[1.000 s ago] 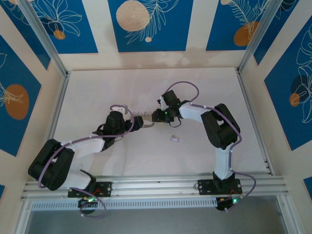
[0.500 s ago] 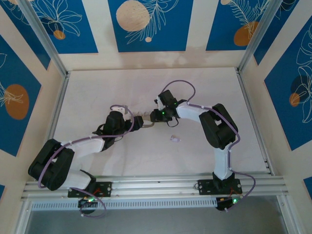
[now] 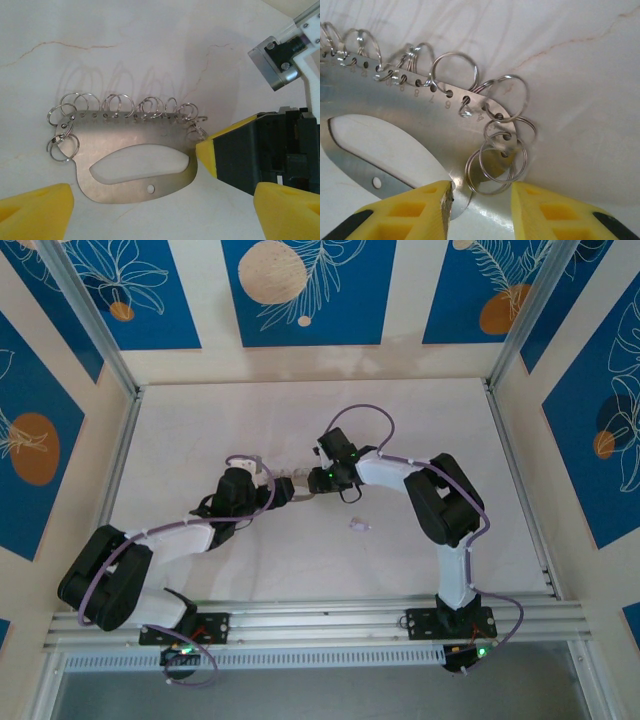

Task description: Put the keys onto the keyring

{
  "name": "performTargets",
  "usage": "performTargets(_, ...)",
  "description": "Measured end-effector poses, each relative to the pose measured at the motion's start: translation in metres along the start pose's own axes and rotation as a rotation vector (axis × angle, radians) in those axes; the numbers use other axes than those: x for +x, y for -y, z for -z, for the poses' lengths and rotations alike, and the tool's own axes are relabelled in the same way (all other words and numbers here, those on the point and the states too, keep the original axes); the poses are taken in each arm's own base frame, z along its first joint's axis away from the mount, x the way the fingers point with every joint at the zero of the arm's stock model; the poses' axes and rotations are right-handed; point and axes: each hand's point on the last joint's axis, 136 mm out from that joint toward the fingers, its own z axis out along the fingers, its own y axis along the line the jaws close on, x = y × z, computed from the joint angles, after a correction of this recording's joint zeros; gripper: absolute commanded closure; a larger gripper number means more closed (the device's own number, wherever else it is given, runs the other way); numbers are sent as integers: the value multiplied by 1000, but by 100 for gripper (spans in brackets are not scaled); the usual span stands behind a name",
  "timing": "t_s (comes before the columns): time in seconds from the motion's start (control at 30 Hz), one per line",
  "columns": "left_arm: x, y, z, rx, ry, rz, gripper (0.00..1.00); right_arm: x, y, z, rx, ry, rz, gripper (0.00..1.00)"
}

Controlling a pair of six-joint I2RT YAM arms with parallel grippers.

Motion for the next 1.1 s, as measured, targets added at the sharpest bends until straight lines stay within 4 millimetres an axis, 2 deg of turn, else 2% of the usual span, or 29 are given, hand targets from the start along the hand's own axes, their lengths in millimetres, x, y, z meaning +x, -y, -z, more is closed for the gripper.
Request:
performTargets(0.37,2,-1,1,-1,-1,5,7,-20,5,7,35,55,3,63)
performTargets(0.57,-4,3,7,14,20,3,7,-42,7,14,24,96,-12,60)
performTargets(0.7,-8,6,10,23,32,2,7,-54,10,12,12,109,-24,59)
performTargets(0.87,-10,14,16,50,29,-6,5,-49,15,-1,-7,73,-43,59)
performTargets(1.1,-17,48,18,143,12,-31,4,-43,12,-6,-41,43,-55,61)
